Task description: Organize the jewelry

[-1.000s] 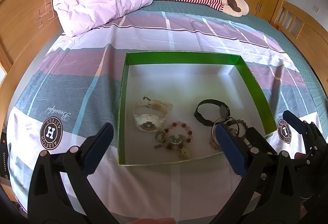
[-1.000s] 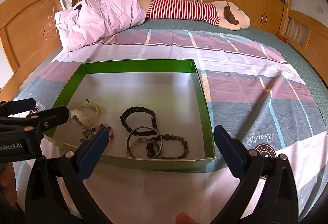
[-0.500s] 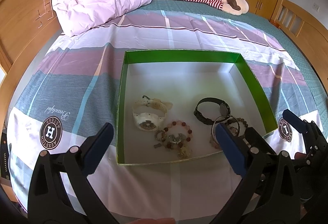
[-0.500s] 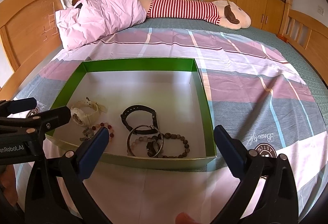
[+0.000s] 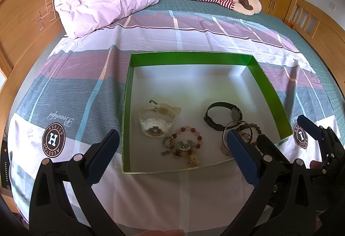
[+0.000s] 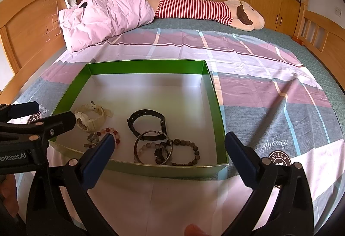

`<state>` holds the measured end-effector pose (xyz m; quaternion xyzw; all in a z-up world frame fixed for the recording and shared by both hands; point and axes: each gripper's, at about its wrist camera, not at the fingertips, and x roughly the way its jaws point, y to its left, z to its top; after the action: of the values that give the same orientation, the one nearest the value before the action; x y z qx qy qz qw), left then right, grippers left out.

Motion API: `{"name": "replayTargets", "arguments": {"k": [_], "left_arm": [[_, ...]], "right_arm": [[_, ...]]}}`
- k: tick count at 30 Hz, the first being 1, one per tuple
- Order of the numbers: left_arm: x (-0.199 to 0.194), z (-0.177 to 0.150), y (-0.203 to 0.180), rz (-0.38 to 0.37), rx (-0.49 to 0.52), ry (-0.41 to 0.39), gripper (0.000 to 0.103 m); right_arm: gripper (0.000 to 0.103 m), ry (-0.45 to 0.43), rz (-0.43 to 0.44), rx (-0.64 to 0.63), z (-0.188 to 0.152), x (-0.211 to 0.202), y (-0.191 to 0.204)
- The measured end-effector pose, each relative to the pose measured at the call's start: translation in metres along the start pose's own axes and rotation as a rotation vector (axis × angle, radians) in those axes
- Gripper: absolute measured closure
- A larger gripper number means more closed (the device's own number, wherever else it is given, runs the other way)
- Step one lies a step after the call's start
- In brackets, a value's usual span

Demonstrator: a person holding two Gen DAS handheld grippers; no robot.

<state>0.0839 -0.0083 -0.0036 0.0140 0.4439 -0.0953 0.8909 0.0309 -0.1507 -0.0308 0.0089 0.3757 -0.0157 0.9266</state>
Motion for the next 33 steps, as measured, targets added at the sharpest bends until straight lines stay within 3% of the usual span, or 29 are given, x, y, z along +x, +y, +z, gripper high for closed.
{"name": "replayTargets", "arguments": {"k": [33], "left_arm": [[0.0008,-0.0007,-0.0025,0.013,0.017,-0.004,0.002]], "right_arm": [[0.001,0.005,0.005,-0.013,-0.0039,0.0027,0.0025]]}}
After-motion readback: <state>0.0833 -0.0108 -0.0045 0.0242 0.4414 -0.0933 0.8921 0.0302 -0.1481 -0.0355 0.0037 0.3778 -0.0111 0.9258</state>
